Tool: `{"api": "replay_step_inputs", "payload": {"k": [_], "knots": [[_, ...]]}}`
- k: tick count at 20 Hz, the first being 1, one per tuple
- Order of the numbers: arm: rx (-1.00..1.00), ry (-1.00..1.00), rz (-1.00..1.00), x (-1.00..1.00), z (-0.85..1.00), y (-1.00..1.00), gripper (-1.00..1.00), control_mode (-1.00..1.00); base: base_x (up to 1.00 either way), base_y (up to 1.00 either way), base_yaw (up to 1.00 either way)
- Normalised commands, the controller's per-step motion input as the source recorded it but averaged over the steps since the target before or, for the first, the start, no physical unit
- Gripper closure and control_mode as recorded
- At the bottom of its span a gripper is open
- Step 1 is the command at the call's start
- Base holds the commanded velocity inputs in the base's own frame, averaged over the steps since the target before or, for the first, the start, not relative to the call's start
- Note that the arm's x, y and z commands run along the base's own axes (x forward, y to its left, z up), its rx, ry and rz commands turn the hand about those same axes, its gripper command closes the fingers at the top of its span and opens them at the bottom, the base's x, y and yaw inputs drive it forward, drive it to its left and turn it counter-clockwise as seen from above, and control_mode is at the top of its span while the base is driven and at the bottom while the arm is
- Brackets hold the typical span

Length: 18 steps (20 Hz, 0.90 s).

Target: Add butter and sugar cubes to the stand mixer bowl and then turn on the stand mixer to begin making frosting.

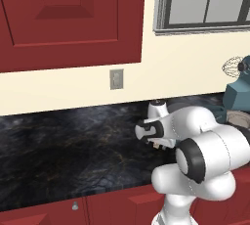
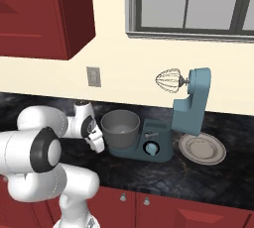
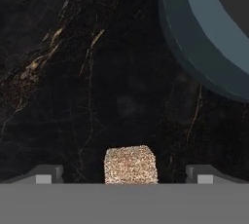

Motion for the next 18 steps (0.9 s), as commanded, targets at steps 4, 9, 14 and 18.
{"api": "replay_step_inputs", "payload": {"k": [4,9,14,18], "knots": [[0.0,0.03,-0.02,0.0,-0.14,0.0,-1.0,-1.0,0.0,0.0,0.0],[0.0,0.05,-0.01,0.08,-0.22,0.0,1.0,-1.0,0.0,0.0,0.0],[0.0,0.01,0.0,0.04,-0.24,0.0,1.0,-1.0,0.0,0.0,0.0],[0.0,0.01,0.0,0.0,-0.1,0.0,1.0,-1.0,0.0,0.0,0.0]]}}
